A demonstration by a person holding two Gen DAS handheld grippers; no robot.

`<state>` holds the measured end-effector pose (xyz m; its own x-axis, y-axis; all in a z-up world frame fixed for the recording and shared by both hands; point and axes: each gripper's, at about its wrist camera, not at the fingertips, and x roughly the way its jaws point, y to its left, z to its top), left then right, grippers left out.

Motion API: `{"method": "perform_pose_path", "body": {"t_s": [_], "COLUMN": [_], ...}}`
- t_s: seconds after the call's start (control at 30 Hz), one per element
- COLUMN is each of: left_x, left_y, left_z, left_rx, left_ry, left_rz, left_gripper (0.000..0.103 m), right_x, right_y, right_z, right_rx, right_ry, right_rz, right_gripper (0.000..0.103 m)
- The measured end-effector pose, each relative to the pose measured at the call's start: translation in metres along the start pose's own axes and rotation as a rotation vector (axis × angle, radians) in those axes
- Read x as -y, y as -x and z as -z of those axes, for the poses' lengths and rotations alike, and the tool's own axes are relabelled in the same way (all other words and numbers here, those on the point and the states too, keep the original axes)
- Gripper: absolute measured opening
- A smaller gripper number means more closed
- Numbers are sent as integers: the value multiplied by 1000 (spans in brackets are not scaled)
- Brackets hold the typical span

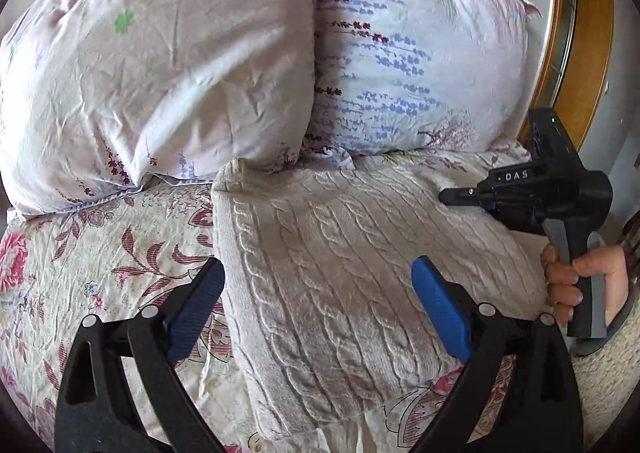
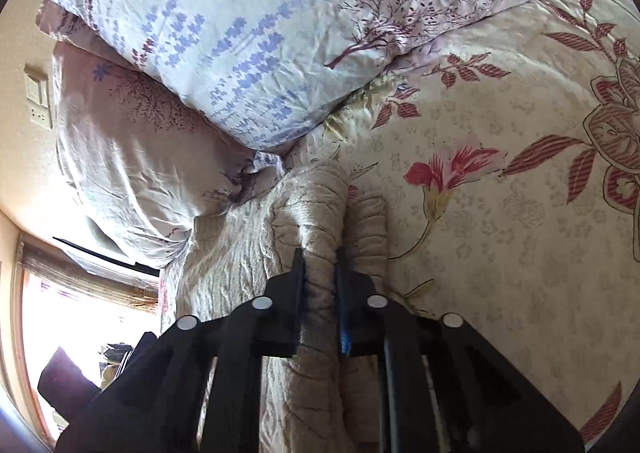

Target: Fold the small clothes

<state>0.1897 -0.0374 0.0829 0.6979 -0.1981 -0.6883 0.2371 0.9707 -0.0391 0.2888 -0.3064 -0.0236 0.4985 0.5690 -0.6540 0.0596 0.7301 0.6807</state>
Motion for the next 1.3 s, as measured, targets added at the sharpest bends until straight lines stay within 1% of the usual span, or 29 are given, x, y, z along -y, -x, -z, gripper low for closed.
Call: {"method": "perform_pose_path", "body": {"t_s": [0.1, 0.17, 0.23, 0.27, 0.3, 0.37, 0.4, 0.43, 0.47, 0.57, 0.63, 0.67, 0.7, 0.73, 0.8, 0.97, 1.07, 1.1, 1.13, 1.23, 1.3], "left_x": [-1, -4, -8, -9, -9, -9, -8, -8, -9, -9, -8, -7, -6, -6, -8, -9, -10, -11, -12, -19, -25], "left_y": [-10, -12, -11, -8, -5, 3, 6, 8, 10, 9, 6, 5, 3, 1, -2, -6, 1, 5, 11, 28, 38], "left_z": [9, 12, 15, 16, 18, 22, 24, 26, 28, 32, 34, 35, 36, 37, 37, 38, 40, 41, 43, 51, 58], "left_rx": [-29, -40, -37, -31, -21, 6, 16, 18, 15, -2, -15, -20, -26, -31, -39, -47, -40, -34, -25, -3, 3], "left_ry": [-11, -1, 6, 6, -2, -25, -35, -40, -40, -28, -30, -31, -32, -32, -28, -19, -15, -13, -12, 6, 19], "left_rz": [-18, -25, -29, -41, -62, -121, -148, -165, -172, -165, -173, -178, -182, -184, -181, -173, -166, -165, -165, -160, -150], "left_gripper": [94, 94, 94, 95, 97, 100, 101, 101, 101, 101, 101, 101, 101, 101, 101, 101, 101, 101, 101, 101, 101], "right_x": [8, 12, 11, 8, 7, 6, 4, 4, 6, 9, 8, 7, 5, 6, 9, 19, 21, 20, 19, 15, 15], "right_y": [2, 2, 5, 7, 8, 21, 26, 32, 41, 52, 52, 49, 46, 44, 43, 37, 45, 50, 56, 74, 80], "right_z": [-1, -3, -4, -3, -3, 2, 5, 8, 15, 29, 35, 38, 39, 41, 42, 40, 44, 47, 50, 68, 80], "right_rx": [42, 44, 37, 38, 38, 45, 47, 52, 60, 53, 38, 30, 27, 25, 36, 40, 39, 43, 51, 68, 62], "right_ry": [-38, -58, -39, -21, -10, -12, -12, -11, -11, -4, 12, 26, 43, 53, 37, -5, -2, 3, 17, 63, 77], "right_rz": [41, 50, 56, 56, 45, 17, -1, -25, -40, -90, -77, -57, -31, -9, 12, 13, -14, -16, -15, -28, -37], "right_gripper": [11, 11, 11, 11, 12, 20, 31, 45, 47, 47, 46, 43, 26, 21, 19, 19, 25, 31, 33, 35, 35]}}
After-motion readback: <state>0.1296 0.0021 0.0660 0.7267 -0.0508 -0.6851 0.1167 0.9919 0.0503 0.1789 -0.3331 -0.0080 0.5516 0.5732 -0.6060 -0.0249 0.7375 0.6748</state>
